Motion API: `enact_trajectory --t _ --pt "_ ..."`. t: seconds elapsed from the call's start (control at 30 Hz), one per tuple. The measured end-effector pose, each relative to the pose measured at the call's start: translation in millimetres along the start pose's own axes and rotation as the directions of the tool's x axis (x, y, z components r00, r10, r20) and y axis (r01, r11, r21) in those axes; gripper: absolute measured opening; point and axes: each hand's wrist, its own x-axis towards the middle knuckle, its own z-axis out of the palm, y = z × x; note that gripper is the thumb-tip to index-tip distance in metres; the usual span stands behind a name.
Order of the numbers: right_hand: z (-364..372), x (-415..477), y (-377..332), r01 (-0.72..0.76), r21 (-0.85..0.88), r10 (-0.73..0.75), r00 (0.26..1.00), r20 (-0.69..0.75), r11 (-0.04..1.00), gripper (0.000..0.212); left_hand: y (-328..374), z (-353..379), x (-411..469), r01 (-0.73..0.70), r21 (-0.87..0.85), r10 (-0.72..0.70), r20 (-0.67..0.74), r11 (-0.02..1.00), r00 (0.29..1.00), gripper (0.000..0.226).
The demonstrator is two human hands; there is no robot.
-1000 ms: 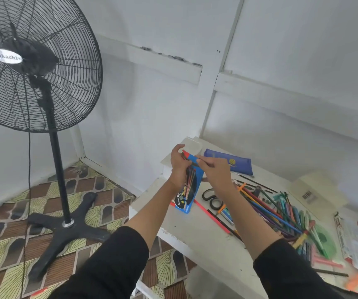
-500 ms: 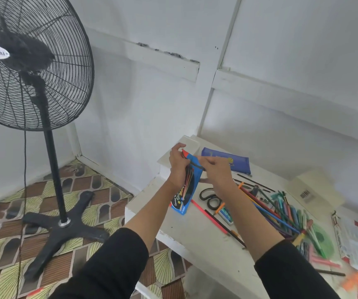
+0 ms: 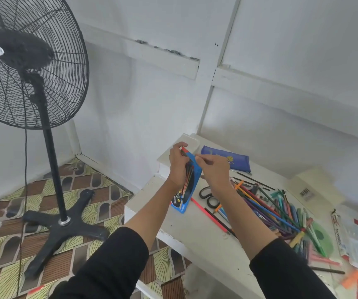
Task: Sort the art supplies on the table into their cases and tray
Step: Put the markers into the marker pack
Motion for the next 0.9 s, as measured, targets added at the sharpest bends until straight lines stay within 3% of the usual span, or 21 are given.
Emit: enact_trajectory --t 0.5,0.63,0.77,0.9 --pt "-6 -2 -17 -0.047 -0.015 0.048 0.997 0.065 0.999 0.011 3 -12 -7 -0.099 -0.02 0.1 0.067 0.995 0.993 0.034" --pt "-9 -5 -18 0.042 -0.071 -0.031 0.989 0.147 0.997 0.018 8 -14 -8 -0.075 0.003 0.074 0.085 0.997 0.994 0.031" --pt "-5 -4 -17 0.064 -0.09 -0.055 0.994 0.098 0.994 0.024 7 -15 -9 -0.087 0.024 0.084 0.086 0.996 0.993 0.025" --pt "-6 -1 -17 0.091 -0.12 -0.074 0.988 0.139 0.989 0.026 9 -18 -9 -0.137 0.101 0.129 0.078 0.985 0.989 0.024"
